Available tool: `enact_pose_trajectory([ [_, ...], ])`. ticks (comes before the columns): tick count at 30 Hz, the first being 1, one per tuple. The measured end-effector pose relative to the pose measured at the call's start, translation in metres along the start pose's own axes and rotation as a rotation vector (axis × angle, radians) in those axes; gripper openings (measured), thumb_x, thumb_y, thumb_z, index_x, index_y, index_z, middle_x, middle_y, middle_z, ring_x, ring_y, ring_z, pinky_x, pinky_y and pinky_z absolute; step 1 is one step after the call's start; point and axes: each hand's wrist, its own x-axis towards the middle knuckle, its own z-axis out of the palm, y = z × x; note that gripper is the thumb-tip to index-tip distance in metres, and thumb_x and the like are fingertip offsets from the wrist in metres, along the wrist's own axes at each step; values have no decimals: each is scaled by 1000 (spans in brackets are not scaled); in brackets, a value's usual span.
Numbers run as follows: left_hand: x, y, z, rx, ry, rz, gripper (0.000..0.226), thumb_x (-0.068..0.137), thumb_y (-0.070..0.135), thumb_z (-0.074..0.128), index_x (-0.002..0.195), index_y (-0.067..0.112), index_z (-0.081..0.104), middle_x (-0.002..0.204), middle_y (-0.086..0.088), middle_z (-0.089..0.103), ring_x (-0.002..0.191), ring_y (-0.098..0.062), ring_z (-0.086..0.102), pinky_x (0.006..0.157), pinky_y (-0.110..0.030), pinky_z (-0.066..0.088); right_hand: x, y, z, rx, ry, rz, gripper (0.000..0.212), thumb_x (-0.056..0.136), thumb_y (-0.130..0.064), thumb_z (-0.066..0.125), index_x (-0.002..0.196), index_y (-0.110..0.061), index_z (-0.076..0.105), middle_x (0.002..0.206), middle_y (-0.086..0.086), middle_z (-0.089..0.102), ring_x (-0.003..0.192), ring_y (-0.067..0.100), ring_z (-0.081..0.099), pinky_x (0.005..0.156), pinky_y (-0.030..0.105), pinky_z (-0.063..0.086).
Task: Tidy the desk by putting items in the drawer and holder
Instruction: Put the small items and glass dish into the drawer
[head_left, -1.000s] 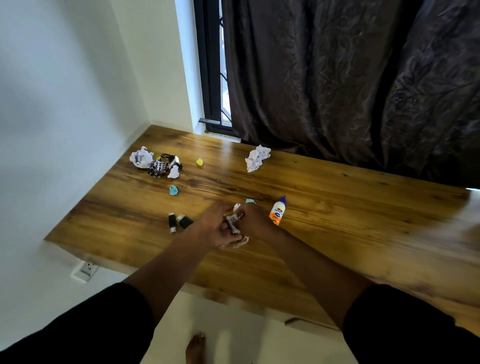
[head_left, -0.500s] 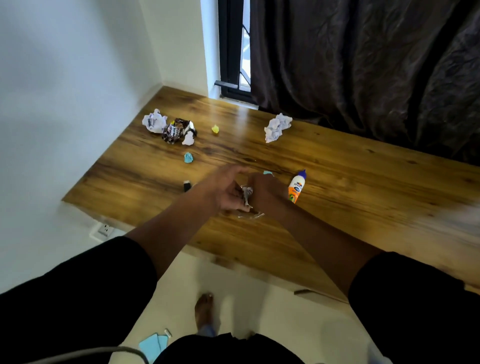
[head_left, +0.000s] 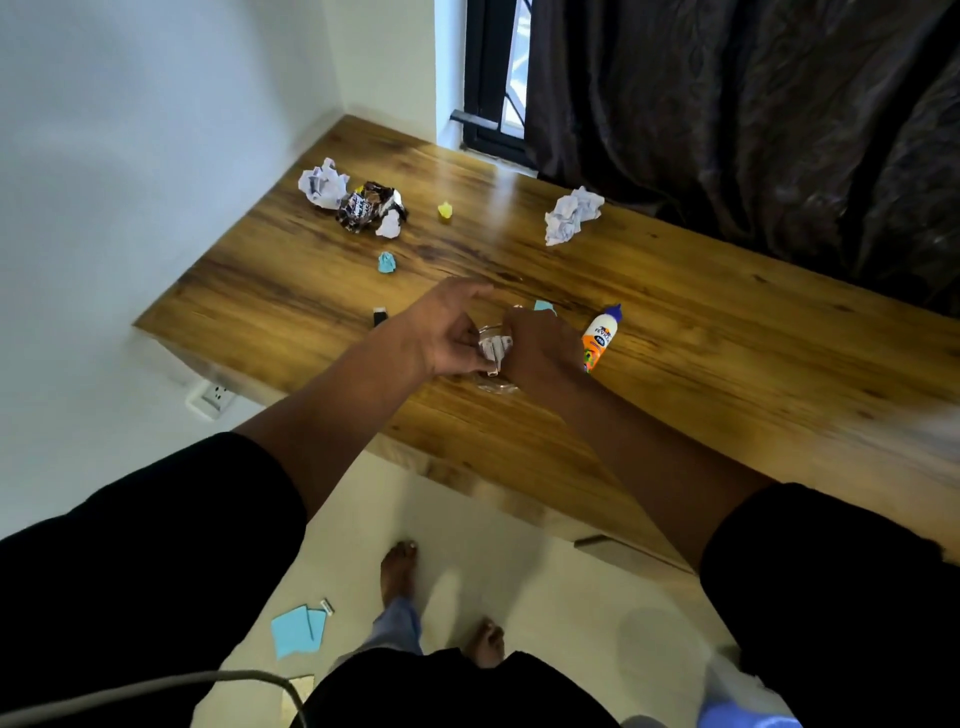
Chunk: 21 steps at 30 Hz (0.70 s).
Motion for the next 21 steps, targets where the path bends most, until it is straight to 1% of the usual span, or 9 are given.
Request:
enact_pose_trajectory([
  [1,2,-2,-2,5,-6,9,72,96,29,60,145,-14,29,140,-35,44,116,-42,61,88,-50,58,-3,0,0,17,9,-10,23,88,-32,71,106,-21,64,108,5,66,103,29,65,71,31,39],
  [3,4,-6,-7,16,-6,24,86,91,30,66,149,-14,21,157,-35,26,136,-43,47,112,-53,42,-9,1,-2,33,37,-31,23,87,-34,72,104,-21,63,107,4,67,101,28,65,70,31,39],
  [5,5,-9,-10,14,18,50,85,88,31,67,142,-18,22,157,-33,28,139,-41,43,115,-51,39,-17,2,-3,11,67,-55,22,90,-32,68,106,-19,62,108,5,66,101,28,65,71,32,40],
  [6,4,-12,-11,2,27,51,87,88,32,67,148,-13,23,155,-31,33,138,-40,44,116,-51,38,-21,2,-3,20,80,-67,20,92,-31,65,107,-18,62,109,5,65,101,28,65,72,32,40],
  [10,-5,-27,-17,-30,17,89,50,98,34,55,134,0,53,113,-14,64,104,-28,59,110,-42,44,-36,-1,1,70,107,-115,16,91,-23,60,106,-17,61,114,6,63,102,30,64,76,36,47],
  [14,-16,-44,-28,-19,12,128,37,101,31,50,128,10,64,105,-7,74,105,-28,63,108,-46,47,-46,-8,1,75,124,-127,23,89,-16,58,112,-19,62,119,6,61,104,28,62,76,37,49],
  [17,-28,-58,-35,72,70,198,27,100,28,53,111,11,70,102,-4,74,100,-26,55,99,-40,53,-57,-14,2,70,152,-183,27,87,-19,59,114,-21,63,114,5,63,102,27,63,73,34,44],
  [19,-36,-67,-38,185,137,297,19,100,23,54,93,14,69,94,-4,67,88,-23,52,83,-31,51,-66,-21,5,64,165,-241,27,86,-19,61,113,-19,64,112,7,64,102,28,63,74,34,44],
  [21,-41,-77,-45,415,273,456,14,99,18,54,92,17,66,92,0,65,81,-13,55,77,-31,49,-77,-29,8,97,153,-295,30,85,-17,64,115,-18,64,112,8,64,104,29,62,75,37,48],
])
